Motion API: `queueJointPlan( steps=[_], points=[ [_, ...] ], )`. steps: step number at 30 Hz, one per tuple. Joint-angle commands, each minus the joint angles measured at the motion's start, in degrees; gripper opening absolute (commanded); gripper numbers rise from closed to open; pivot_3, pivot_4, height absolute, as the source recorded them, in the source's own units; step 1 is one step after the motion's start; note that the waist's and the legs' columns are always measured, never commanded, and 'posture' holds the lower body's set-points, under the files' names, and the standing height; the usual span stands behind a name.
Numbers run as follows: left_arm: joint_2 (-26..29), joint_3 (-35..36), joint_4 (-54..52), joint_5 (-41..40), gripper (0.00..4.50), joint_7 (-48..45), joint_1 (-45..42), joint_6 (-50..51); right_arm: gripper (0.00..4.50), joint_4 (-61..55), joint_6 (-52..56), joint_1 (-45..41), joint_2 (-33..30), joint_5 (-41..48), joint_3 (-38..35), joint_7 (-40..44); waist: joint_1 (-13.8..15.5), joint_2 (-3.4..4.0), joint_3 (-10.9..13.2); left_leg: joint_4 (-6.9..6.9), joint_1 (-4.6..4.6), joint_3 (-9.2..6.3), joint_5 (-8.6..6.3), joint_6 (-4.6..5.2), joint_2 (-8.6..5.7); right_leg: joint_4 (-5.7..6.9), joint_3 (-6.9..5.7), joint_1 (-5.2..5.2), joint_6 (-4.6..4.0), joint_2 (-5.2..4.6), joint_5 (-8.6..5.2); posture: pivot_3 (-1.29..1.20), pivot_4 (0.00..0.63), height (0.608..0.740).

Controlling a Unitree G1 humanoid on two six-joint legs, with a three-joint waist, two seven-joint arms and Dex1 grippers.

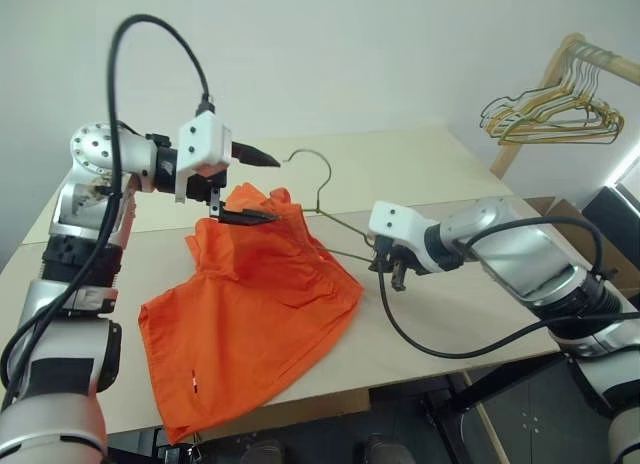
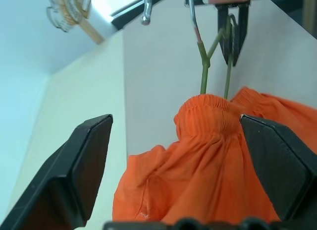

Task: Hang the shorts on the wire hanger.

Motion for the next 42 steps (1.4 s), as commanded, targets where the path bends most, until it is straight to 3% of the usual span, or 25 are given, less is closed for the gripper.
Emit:
queueJointPlan(
  steps=[1,8,17,22,32,41,42],
  points=[
    [0.9,-4.2,5.3,2.3,4.46,-4.3,-2.7,-8.9,0.0,-1.1,-1.9,-3.4,-1.4,-1.3,-0.3,2.9,-0.5,0.0,0.0,0.01,-0.04,0.0,0.0,0.0,0.02,0.02,0.0,-0.05,0.0,0.0,0.0,-0.04,0.0,0.74],
    [-2.2,-11.2,15.5,3.2,4.46,-4.4,-8.0,-17.0,0.0,-0.9,-4.0,-4.4,-2.8,-3.1,1.2,7.2,-1.4,0.0,0.0,0.18,-0.51,-0.04,0.0,0.0,0.03,0.18,0.02,-0.52,0.04,-0.01,0.02,-0.05,0.0,0.74],
    [0.7,-17.9,19.5,4.7,4.46,-4.4,-8.0,-25.7,0.0,0.7,-2.7,-4.9,-2.4,-4.0,0.0,9.0,-2.7,0.0,0.0,0.2,-0.52,-0.13,-0.02,0.03,0.06,0.22,0.1,-0.63,0.07,-0.02,0.04,-0.07,0.0,0.74],
    [-1.3,-15.0,19.9,6.8,3.28,-4.1,-7.2,-24.9,0.0,1.6,-2.7,-5.5,-2.3,-4.2,0.0,9.8,-2.7,0.0,0.0,0.32,-0.53,-0.15,-0.03,0.06,0.07,0.23,0.11,-0.62,0.08,-0.07,0.04,-0.06,0.0,0.74],
    [-1.6,-13.3,18.3,7.9,0.02,-4.4,-5.9,-23.2,0.0,2.0,1.0,-7.0,-0.7,-1.3,-2.1,11.1,-2.8,0.0,0.0,0.56,-0.55,-0.14,-0.07,0.13,0.1,0.28,0.12,-0.62,0.13,-0.12,0.07,-0.06,0.0,0.74],
    [-2.3,-11.3,18.0,7.6,0.02,-4.4,-5.8,-20.2,0.0,-0.9,-3.8,-3.0,-2.6,0.0,-5.2,10.5,-2.7,0.0,0.0,0.62,-0.57,-0.15,-0.1,0.17,0.1,0.31,0.11,-0.61,0.14,-0.14,0.08,-0.08,0.0,0.74],
    [-2.2,-11.2,17.5,7.0,0.01,-4.4,-5.6,-19.2,0.28,-1.6,-4.5,-1.8,-3.2,0.0,-5.8,10.5,-2.7,0.01,0.0,0.63,-0.58,-0.15,-0.1,0.17,0.1,0.31,0.11,-0.6,0.14,-0.14,0.08,-0.08,0.0,0.74]
  ],
)
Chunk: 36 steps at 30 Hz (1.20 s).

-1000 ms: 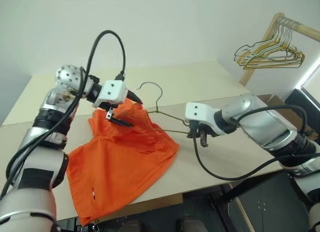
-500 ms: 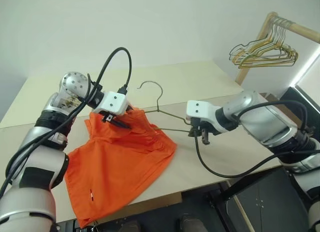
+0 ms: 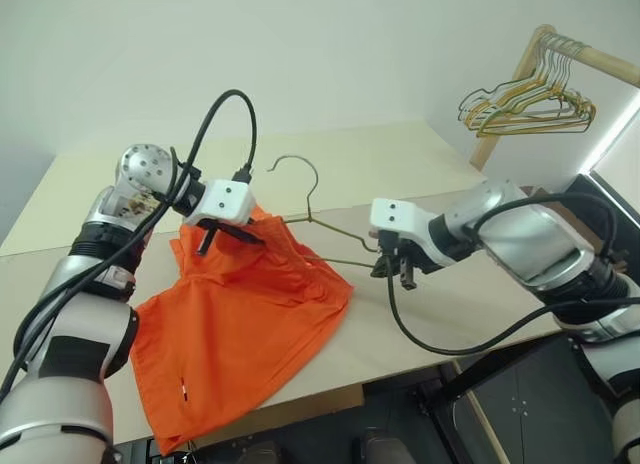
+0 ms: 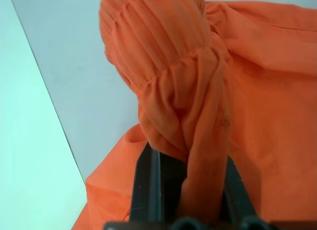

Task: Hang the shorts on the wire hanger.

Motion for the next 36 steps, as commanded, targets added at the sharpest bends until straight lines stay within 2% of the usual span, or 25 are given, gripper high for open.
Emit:
queueJointPlan(
  steps=[1,3,12,13,16,19,21,24,26,28,30,32,34,36],
  points=[
    [0.2,1.7,-2.8,-1.9,0.0,-0.6,0.4,2.9,0.57,-3.7,-3.9,2.4,-2.5,0.5,-5.1,-0.4,0.0,0.0,0.0,0.02,0.0,0.0,-0.01,0.01,0.0,0.0,0.0,0.0,0.0,0.0,0.0,-0.08,0.0,0.74],
    [0.6,2.0,-3.9,-2.5,0.0,-0.6,1.1,4.1,1.08,-5.1,-3.6,4.5,-3.7,1.1,-6.6,-0.5,-0.1,0.0,0.0,0.03,-0.01,0.0,-0.01,0.02,0.0,0.02,0.01,0.0,0.02,-0.01,0.01,-0.08,0.0,0.74],
    [1.8,3.8,-6.1,-3.3,0.0,-0.6,3.6,8.0,4.28,-5.1,0.5,11.8,-8.5,5.1,-19.1,-4.0,-0.1,0.0,0.0,0.21,0.03,0.01,-0.04,0.06,0.02,0.02,0.04,0.04,0.04,-0.03,0.02,-0.08,0.0,0.74],
    [1.8,4.0,-6.2,-3.2,0.0,-0.6,3.8,8.1,4.47,-5.0,1.1,12.6,-8.8,5.7,-20.9,-4.7,-0.1,0.0,0.0,0.21,0.03,0.0,-0.04,0.06,0.02,0.02,0.05,0.05,0.04,-0.03,0.02,-0.08,0.0,0.74],
    [1.6,5.0,-6.2,-2.5,0.0,-0.6,4.1,8.7,4.47,-4.4,2.6,15.2,-9.6,7.4,-28.0,-7.0,0.0,0.0,0.0,0.21,0.02,0.0,-0.04,0.07,0.02,0.02,0.05,0.05,0.05,-0.03,0.02,-0.08,0.0,0.74],
    [1.2,6.0,-5.9,-2.0,0.0,0.1,4.1,9.8,4.47,-5.4,3.0,19.3,-9.3,11.1,-38.1,-8.1,0.2,0.0,0.0,0.22,0.01,0.0,-0.05,0.09,0.0,-0.01,0.04,0.06,0.06,-0.04,0.03,-0.08,0.0,0.74],
    [0.8,6.7,-5.7,-1.8,0.0,0.7,3.9,10.8,4.47,-8.5,2.8,23.7,-7.2,16.5,-48.2,-6.8,0.5,0.0,0.0,0.21,0.02,0.0,-0.06,0.1,-0.01,-0.04,0.04,0.09,0.07,-0.03,0.04,-0.08,0.0,0.74],
    [0.1,7.4,-5.1,-1.5,0.0,2.0,3.3,12.2,4.47,-13.1,2.7,30.8,-3.8,23.9,-59.0,-5.6,1.1,-0.02,0.0,0.21,0.04,-0.03,-0.06,0.11,-0.06,-0.07,0.03,0.15,0.1,-0.01,0.05,-0.08,0.0,0.74],
    [-0.4,7.8,-4.7,-1.4,0.0,2.6,2.8,13.1,4.47,-16.5,3.2,36.6,-2.4,28.3,-62.8,-4.2,1.4,-0.03,0.0,0.22,0.09,-0.06,-0.07,0.12,-0.06,-0.1,0.03,0.22,0.13,0.01,0.07,-0.08,0.0,0.74],
    [-0.9,8.4,-4.2,-1.1,0.0,3.2,2.3,13.8,4.47,-20.0,2.5,42.6,-2.5,29.4,-61.9,-4.3,1.5,-0.03,0.0,0.22,0.15,-0.08,-0.09,0.16,-0.05,-0.11,0.03,0.31,0.13,-0.01,0.07,-0.08,0.0,0.74],
    [-1.3,8.8,-3.7,-0.8,0.0,3.6,1.8,14.2,4.47,-22.8,2.2,47.0,-2.0,29.1,-58.0,-6.8,1.4,-0.03,0.0,0.25,0.23,-0.1,-0.13,0.22,-0.04,-0.1,0.05,0.4,0.16,-0.03,0.09,-0.08,0.0,0.74],
    [-1.8,9.1,-2.9,-0.6,0.0,3.7,1.0,14.5,4.47,-22.7,1.3,49.4,0.6,25.2,-49.2,-12.6,1.1,-0.08,-0.1,0.26,0.38,-0.11,-0.32,0.55,-0.04,-0.1,0.07,0.55,0.19,-0.05,0.1,-0.08,0.0,0.74],
    [-2.2,9.4,-2.2,-0.4,0.0,3.9,0.4,14.5,4.47,-19.0,2.3,48.5,6.0,21.1,-41.0,-20.4,0.7,-0.13,-0.1,0.27,0.63,-0.11,-0.42,0.72,0.03,-0.13,0.07,0.8,0.19,-0.02,0.11,-0.08,0.0,0.74],
    [-2.4,9.6,-1.9,-0.1,0.0,3.8,0.0,14.6,4.47,-13.8,2.9,45.9,12.8,18.2,-35.8,-27.4,0.3,-0.12,-0.1,0.26,0.74,-0.1,-0.42,0.71,0.02,-0.11,0.1,0.87,0.19,-0.02,0.1,-0.08,0.0,0.74]
  ],
)
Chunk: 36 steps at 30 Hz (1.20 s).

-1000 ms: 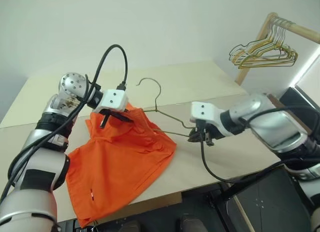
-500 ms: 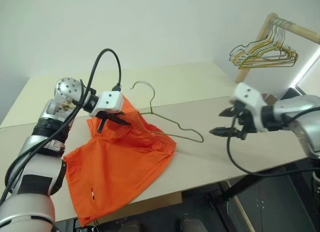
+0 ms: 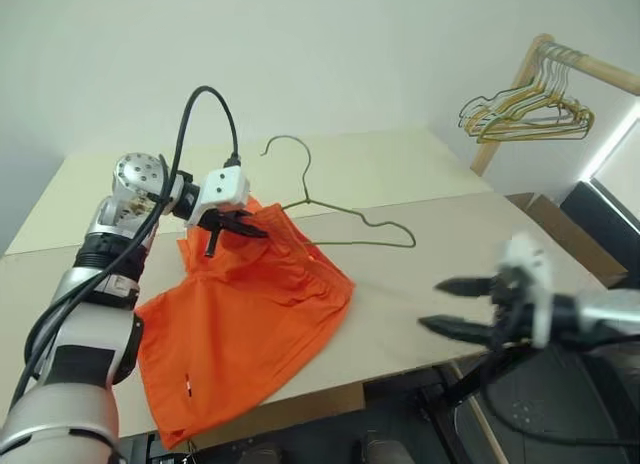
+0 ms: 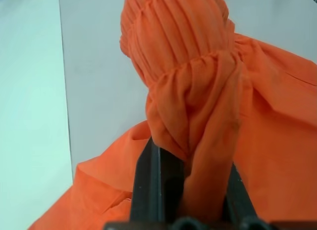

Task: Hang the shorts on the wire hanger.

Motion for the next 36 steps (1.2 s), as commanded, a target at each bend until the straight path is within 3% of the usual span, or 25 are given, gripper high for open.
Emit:
queueJointPlan(
  steps=[1,5,13,16,22,27,36],
  points=[
    [-0.2,2.2,0.1,-0.1,0.0,0.3,-2.5,0.1,4.47,7.2,0.3,-4.5,8.5,-5.0,7.6,-11.6,-0.4,0.02,0.0,-0.01,0.0,0.01,0.01,-0.02,-0.02,0.03,0.03,-0.02,0.0,-0.01,0.0,-0.08,0.0,0.74],
    [-0.3,2.5,0.5,0.3,0.0,-0.3,-2.8,-0.2,4.47,15.1,-0.8,-9.8,19.2,-4.5,10.1,-16.0,-0.7,0.08,0.0,-0.02,-0.09,0.03,0.32,-0.56,-0.1,0.03,0.07,-0.12,-0.01,0.08,0.0,-0.08,0.0,0.74],
    [-0.5,2.8,0.8,0.7,0.0,-0.5,-3.3,-0.2,4.47,23.4,-0.8,-15.7,26.3,-2.3,12.2,-15.9,-0.5,0.09,0.0,-0.01,-0.34,-0.03,0.29,-0.49,-0.08,0.05,-0.06,-0.14,0.11,0.02,0.07,-0.07,0.0,0.74],
    [-0.5,2.9,0.8,0.8,0.0,-0.3,-3.2,-0.2,3.93,25.2,-1.9,-16.4,27.5,-1.9,12.6,-15.1,-0.6,0.09,0.0,-0.01,-0.35,-0.03,0.27,-0.48,-0.08,0.05,-0.06,-0.14,0.12,0.02,0.07,-0.06,0.0,0.74],
    [-0.1,3.3,0.4,0.8,0.0,0.1,-2.8,-0.2,1.77,24.9,-2.9,-16.4,27.7,-0.7,12.3,-14.2,-0.6,0.09,0.0,-0.01,-0.34,-0.03,0.27,-0.48,-0.08,0.06,-0.05,-0.15,0.13,0.02,0.08,-0.05,0.0,0.74],
    [0.7,4.0,-0.8,0.8,0.0,-0.2,-1.4,0.0,0.02,24.9,-3.9,-16.4,24.1,-0.9,11.7,-12.5,-0.5,0.09,0.0,-0.01,-0.35,-0.04,0.27,-0.47,-0.08,0.06,-0.05,-0.15,0.13,0.01,0.08,-0.04,0.0,0.74],
    [5.9,3.9,-3.1,0.0,0.0,-4.0,2.9,-1.3,0.02,21.0,-4.1,-19.2,7.4,-2.6,12.8,-4.9,-0.6,0.11,0.0,-0.02,-0.35,-0.03,0.25,-0.43,-0.04,0.02,-0.03,-0.2,0.14,0.01,0.08,-0.06,0.0,0.74]
  ],
)
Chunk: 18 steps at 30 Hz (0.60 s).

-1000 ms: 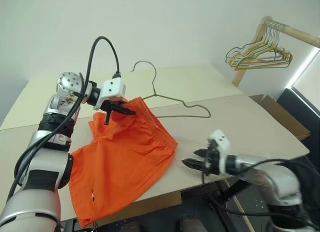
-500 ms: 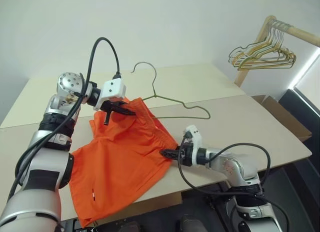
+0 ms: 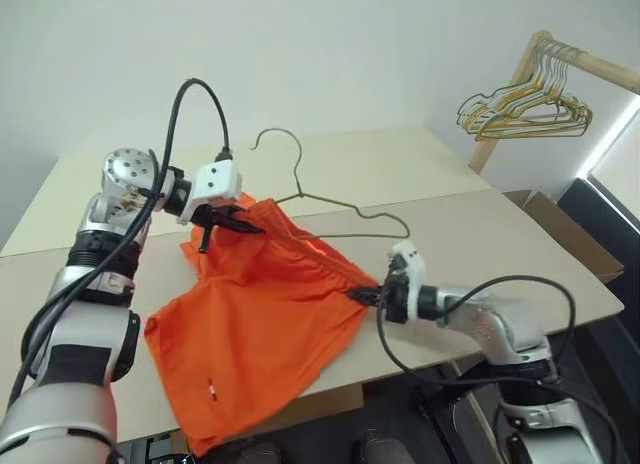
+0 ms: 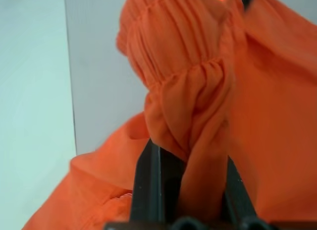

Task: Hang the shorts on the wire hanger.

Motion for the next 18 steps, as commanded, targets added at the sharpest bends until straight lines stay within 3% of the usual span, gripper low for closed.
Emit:
queueJointPlan(
  steps=[1,8,18],
  points=[
    [3.3,1.4,-2.6,-1.0,0.0,-1.0,1.0,-0.8,0.02,-2.8,-1.6,-1.4,-6.2,-0.6,-0.7,3.6,0.0,0.0,0.0,0.0,0.0,0.01,0.0,0.0,0.0,-0.01,0.01,-0.02,0.0,-0.01,0.0,-0.07,0.0,0.74],
    [5.8,0.4,-5.5,-0.3,0.0,-0.5,5.7,-1.9,0.02,-3.0,-3.9,-3.1,-16.0,-0.8,-1.0,10.4,0.2,0.0,0.0,0.02,0.02,0.03,-0.07,0.13,-0.01,-0.09,0.02,0.0,0.0,-0.09,0.0,-0.07,0.0,0.74],
    [6.6,-1.6,-4.5,3.9,0.0,0.1,7.9,-8.0,0.02,-2.6,-8.6,-5.6,-21.5,-1.8,0.4,16.1,0.3,0.0,0.0,0.03,0.03,0.06,-0.08,0.13,-0.01,-0.15,0.02,0.0,0.01,-0.08,0.0,-0.08,0.0,0.74]
  ],
)
